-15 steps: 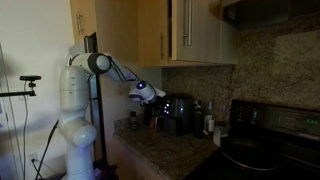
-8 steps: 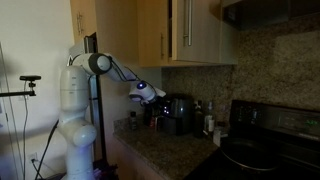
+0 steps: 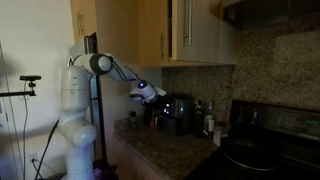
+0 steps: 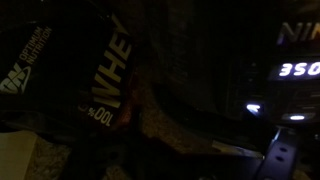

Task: Press a button on the air fryer

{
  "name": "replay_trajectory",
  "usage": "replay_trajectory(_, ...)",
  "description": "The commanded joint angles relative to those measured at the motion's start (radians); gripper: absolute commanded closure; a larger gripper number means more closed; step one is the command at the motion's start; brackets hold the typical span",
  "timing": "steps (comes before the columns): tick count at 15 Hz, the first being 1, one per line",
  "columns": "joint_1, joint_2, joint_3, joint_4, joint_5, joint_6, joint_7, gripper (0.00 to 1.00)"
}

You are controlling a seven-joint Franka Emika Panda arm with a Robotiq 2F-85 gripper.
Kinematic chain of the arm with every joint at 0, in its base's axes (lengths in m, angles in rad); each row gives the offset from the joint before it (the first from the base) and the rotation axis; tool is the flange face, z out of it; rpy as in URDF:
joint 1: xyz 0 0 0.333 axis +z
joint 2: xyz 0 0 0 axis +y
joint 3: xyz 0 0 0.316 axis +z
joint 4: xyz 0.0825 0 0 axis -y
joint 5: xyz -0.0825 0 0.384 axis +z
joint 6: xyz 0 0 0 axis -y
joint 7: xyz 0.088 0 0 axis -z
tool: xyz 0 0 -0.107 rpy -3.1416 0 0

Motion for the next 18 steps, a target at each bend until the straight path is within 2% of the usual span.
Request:
replay_trajectory(1,-0.006,0.057,-0.022,-0.004,-0.081,-0.027,0.058,0.0)
replay_trajectory(3,-0.003,0.078,-0.031,-0.009,-0.109,-0.015,0.098,0.0)
replay_trajectory(4,-0.011,0.032,-0.001,-0.024,-0.067,-0.008,0.062,0.0)
replay_trajectory(7,-0.011,0.043,-0.002,-0.02,-0.07,-0.005,0.066,0.0)
replay_trajectory(14,0.005,-0.046,-0.007,-0.091,-0.082,0.01,0.086,0.0)
replay_trajectory(15,-0.012,-0.004,0.005,-0.044,-0.068,0.0,0.065,0.0)
replay_trajectory(18,-0.012,-0.023,0.006,-0.062,-0.068,0.0,0.066,0.0)
